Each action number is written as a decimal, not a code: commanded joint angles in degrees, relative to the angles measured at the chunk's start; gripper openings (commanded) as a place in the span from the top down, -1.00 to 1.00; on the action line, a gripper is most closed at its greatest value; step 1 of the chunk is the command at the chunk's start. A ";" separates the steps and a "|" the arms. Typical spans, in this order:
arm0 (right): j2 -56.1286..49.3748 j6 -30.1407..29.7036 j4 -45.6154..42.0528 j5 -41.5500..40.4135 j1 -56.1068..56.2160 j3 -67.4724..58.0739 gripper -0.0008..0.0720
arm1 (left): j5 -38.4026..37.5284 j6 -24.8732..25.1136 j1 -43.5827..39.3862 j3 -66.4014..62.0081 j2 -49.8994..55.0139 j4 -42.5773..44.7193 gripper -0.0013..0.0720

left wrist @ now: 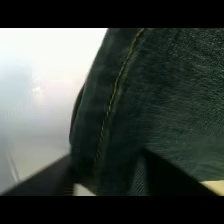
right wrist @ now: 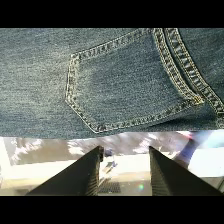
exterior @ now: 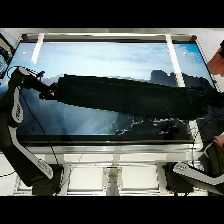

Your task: Fold the clothes and pants, and hang the long-sleeved shirts on hangers.

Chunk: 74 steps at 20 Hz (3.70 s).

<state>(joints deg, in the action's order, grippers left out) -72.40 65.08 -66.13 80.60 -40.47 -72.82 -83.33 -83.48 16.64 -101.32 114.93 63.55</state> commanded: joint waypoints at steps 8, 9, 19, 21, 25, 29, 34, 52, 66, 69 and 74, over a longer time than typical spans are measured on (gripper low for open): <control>1.57 0.48 0.87 3.76 0.04 0.44 0.04 | -3.98 1.44 1.70 -0.04 -5.09 6.64 0.90; 1.57 0.48 1.81 4.42 0.04 0.46 0.04 | -3.98 1.51 1.95 -0.04 -7.34 10.51 0.90; 1.57 0.46 8.17 5.49 3.80 0.46 0.04 | -5.66 18.32 -3.58 -0.46 -22.29 21.88 0.90; 1.57 0.44 8.15 5.35 5.42 0.46 0.04 | -5.66 19.08 -7.98 -2.19 -22.62 20.72 0.90; 1.57 0.44 8.15 5.33 8.13 0.46 0.04 | -3.26 19.21 -18.84 -6.91 -22.60 17.53 0.90; 1.57 0.46 8.76 5.35 8.72 0.46 0.04 | 3.06 16.26 -28.92 -9.62 -22.60 12.63 0.90; 1.57 0.46 8.79 5.46 8.72 0.46 0.04 | 6.27 9.01 -36.44 -9.64 -21.24 8.33 0.89; 1.57 0.44 8.76 6.91 8.72 0.46 0.04 | 8.11 -2.32 -50.73 -9.11 -8.70 5.49 0.72; 1.55 0.46 13.68 1.25 16.37 6.01 0.10 | -4.76 -0.61 -35.45 -9.14 -12.76 7.37 -0.68; 1.44 1.40 12.94 -8.76 27.78 9.29 0.33 | -6.78 -2.40 -27.08 -7.02 -12.74 9.27 -0.68; -5.20 7.26 9.75 -25.62 47.63 7.54 0.64 | -4.76 -3.17 -20.09 0.50 -12.61 6.60 -0.81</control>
<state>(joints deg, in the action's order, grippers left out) -74.02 68.47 -54.57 65.17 -2.72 -64.64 -88.73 -85.82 -7.27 -104.44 102.28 71.09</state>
